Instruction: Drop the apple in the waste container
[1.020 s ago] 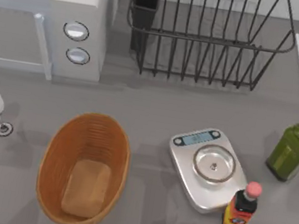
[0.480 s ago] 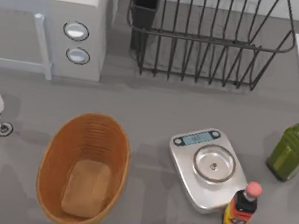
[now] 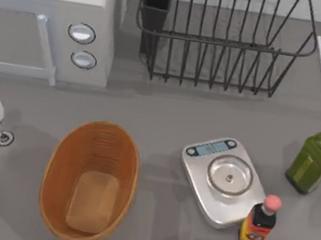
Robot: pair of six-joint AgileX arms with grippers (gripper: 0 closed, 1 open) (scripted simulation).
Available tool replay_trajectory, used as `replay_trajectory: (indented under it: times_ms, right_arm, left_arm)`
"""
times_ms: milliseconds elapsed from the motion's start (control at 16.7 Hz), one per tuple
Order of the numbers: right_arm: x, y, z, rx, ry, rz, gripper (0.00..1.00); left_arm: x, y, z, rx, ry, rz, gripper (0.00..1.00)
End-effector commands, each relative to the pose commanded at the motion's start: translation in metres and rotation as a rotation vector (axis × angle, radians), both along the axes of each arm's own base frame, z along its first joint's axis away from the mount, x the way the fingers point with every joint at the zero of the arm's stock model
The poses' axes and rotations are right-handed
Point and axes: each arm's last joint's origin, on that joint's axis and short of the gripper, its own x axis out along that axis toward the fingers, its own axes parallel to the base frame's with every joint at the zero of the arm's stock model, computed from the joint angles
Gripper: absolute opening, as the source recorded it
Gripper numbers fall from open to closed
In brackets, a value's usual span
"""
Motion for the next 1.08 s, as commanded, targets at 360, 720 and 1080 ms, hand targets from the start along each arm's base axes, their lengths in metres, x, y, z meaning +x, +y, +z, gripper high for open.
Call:
replay_trajectory:
  times_ms: [360, 720, 1080]
  right_arm:
    - [0.000, 0.000, 0.000, 0.000, 0.000, 0.000, 1.00]
    - [0.000, 0.000, 0.000, 0.000, 0.000, 0.000, 1.00]
    - [0.000, 0.000, 0.000, 0.000, 0.000, 0.000, 1.00]
  left_arm:
    - [0.032, 0.025, -0.025, -0.064, 0.137, -0.070, 1.00]
    - [0.032, 0.023, -0.026, -0.063, 0.138, -0.073, 1.00]
    - [0.024, 0.016, -0.064, -0.067, 0.144, -0.069, 1.00]
